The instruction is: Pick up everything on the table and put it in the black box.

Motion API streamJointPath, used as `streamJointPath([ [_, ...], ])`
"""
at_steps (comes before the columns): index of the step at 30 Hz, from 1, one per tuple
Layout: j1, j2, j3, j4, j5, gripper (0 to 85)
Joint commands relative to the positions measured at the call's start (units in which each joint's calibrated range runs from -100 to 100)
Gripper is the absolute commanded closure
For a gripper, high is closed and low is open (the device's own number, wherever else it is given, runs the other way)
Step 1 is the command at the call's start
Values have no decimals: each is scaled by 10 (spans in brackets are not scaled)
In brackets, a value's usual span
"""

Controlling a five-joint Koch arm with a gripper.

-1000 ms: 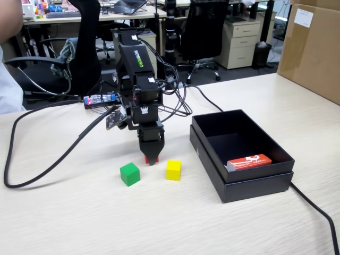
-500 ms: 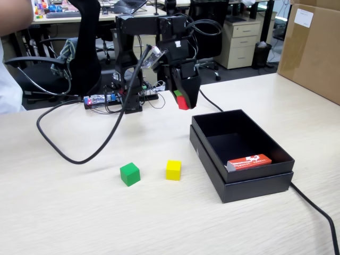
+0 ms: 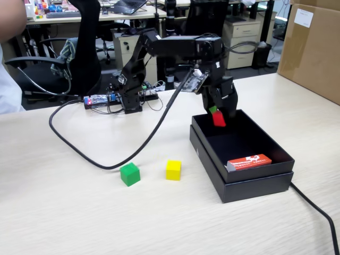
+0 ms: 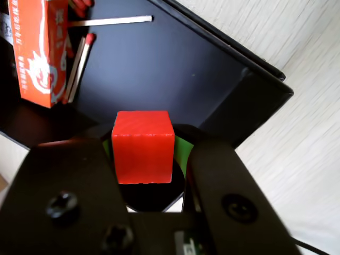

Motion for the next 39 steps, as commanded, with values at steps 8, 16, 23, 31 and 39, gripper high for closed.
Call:
streamJointPath([
  [8,2,79,42,-5,9,846],
  [16,5,103,8,-7,11,846],
  [23,9,110,-18,-8,10,598],
  [31,11,-32,-14,-9,10,495],
  [39,-18,-279,-18,-9,-10,495],
])
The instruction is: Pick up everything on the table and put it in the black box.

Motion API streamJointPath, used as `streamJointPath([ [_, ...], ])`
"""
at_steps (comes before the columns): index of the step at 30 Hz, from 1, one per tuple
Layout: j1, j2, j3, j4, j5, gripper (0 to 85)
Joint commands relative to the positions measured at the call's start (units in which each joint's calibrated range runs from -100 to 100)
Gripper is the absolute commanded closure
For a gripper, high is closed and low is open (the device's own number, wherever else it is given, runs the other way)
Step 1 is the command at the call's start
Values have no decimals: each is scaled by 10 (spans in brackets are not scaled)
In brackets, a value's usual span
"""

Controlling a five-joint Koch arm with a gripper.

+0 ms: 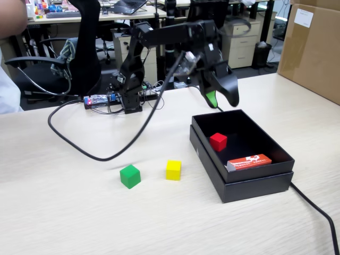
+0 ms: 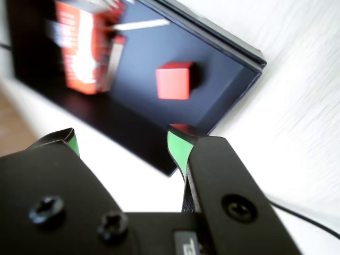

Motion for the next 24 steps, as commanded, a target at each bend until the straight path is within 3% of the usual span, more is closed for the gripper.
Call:
streamJointPath([
  [1,-21,-107,9,-1,-23,495],
  [6,-69,-167,-44,-1,-47,495],
  [8,-98,-178,-84,0,-60,440],
  [11,-127,-175,-114,1,-74,426],
  [16,-201,-48,-119,21,-112,388],
  [24,-227,113,-57,22,-131,388],
])
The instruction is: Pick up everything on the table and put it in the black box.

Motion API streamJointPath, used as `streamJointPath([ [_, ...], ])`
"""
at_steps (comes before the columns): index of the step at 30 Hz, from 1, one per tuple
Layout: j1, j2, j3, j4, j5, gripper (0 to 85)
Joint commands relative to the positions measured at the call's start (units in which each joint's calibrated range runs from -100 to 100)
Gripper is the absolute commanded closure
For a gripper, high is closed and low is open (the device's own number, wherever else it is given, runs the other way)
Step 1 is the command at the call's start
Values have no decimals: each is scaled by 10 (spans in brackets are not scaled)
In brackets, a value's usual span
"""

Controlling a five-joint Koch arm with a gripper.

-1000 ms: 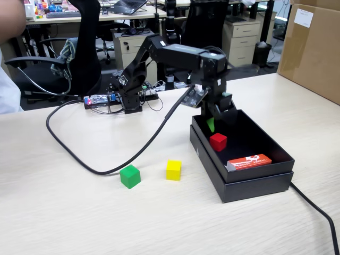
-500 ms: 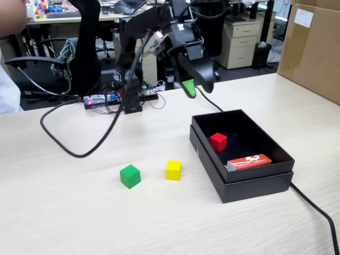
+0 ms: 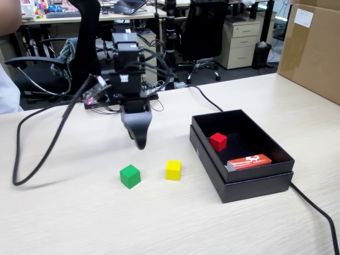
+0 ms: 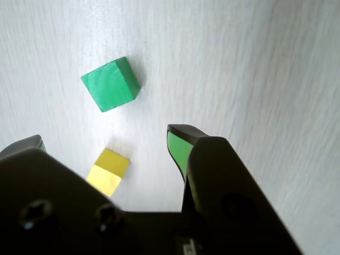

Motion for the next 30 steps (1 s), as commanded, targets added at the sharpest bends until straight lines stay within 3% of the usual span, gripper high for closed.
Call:
streamJointPath([
  [1,-5,25,58,18,-10,387],
  [20,-23,240,194,18,-27,395],
  [27,-19,264,186,17,-27,468],
  [28,-19,266,184,16,-26,556],
  [30,-18,267,181,13,-25,638],
])
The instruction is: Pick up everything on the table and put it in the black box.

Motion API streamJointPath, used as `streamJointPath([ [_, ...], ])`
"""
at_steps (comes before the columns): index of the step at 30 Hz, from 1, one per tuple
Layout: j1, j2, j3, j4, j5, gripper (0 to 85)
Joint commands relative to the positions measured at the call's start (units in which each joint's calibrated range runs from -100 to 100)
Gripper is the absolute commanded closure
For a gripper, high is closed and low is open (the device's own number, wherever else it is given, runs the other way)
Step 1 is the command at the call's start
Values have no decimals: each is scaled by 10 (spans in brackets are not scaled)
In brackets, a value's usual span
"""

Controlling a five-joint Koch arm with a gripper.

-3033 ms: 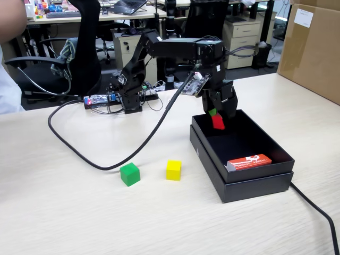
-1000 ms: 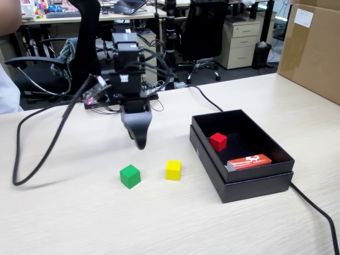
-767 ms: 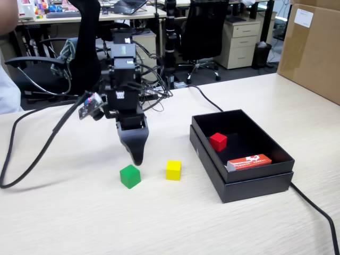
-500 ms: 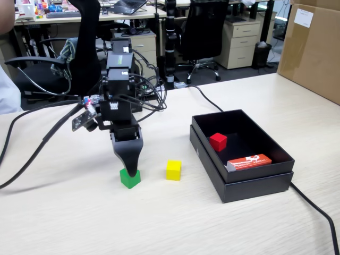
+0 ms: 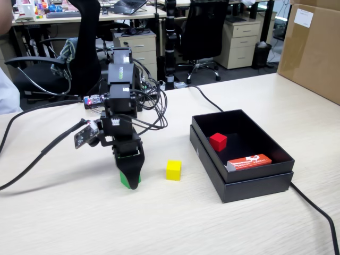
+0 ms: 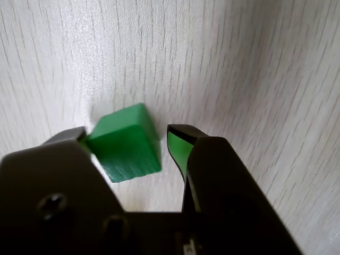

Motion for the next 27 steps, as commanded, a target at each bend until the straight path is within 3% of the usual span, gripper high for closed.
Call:
streamJointPath([
  [1,0,-13,26,9,0,677],
  [7,0,-33,-1,4,4,842],
  [10,17,-158,-67,3,11,846],
  [12,66,-343,-112,3,34,846],
  [17,134,-476,-116,2,61,846],
  [23,216,-480,-67,2,96,846],
  [27,243,-398,-8,2,109,846],
])
